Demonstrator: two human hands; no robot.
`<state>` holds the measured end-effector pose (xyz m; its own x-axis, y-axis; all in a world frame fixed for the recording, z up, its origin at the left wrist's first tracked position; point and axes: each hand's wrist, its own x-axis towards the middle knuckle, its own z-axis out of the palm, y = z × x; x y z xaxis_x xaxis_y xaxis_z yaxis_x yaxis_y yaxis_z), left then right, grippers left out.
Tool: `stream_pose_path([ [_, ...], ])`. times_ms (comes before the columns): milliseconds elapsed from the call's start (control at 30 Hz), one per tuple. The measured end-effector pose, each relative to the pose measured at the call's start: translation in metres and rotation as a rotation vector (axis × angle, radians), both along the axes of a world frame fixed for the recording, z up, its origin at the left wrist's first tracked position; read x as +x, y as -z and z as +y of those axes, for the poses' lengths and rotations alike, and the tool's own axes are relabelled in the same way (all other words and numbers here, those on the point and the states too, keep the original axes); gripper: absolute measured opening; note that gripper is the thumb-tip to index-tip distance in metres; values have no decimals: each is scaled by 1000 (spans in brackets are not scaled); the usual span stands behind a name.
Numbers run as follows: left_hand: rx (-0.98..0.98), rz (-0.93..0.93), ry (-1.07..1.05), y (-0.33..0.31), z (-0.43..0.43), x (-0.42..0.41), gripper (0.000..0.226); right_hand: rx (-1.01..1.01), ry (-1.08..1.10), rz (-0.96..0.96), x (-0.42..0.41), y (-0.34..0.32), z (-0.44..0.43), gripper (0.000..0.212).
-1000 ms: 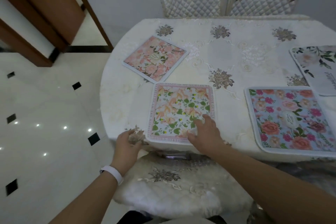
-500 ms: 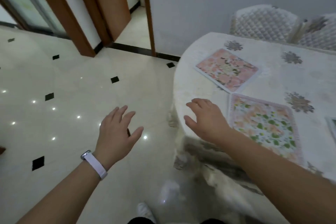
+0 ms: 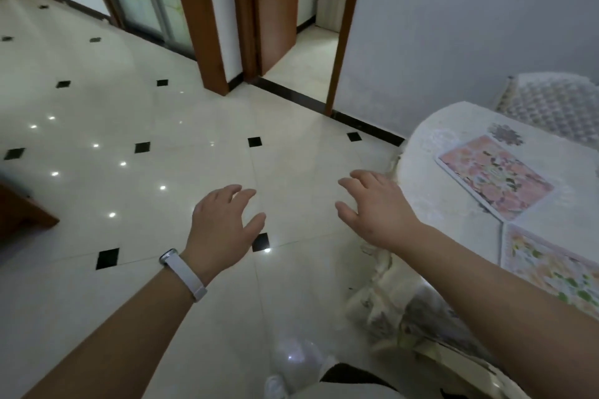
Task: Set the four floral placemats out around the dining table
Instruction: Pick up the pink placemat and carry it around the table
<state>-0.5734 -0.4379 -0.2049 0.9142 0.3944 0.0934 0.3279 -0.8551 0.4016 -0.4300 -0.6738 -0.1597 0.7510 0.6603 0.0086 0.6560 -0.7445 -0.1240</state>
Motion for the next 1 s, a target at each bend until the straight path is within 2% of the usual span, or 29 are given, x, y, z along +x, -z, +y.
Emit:
stream_pose_path([
  [167,39,38,-43,6,42,-2,72,-2,-83,-8,12,6,58,52],
  [333,27,95,-84,19,76,31,73,-2,-116,46,56,23,92,51],
  [633,92,148,-55,10,130,180,70,22,-69,163,204,42,147,54],
  [800,130,99,-38,-17,154,273,70,25,-49,154,285,28,168,54],
  [1000,111,63,3,-22,191,338,67,61,-14,108,347,12,203,53],
])
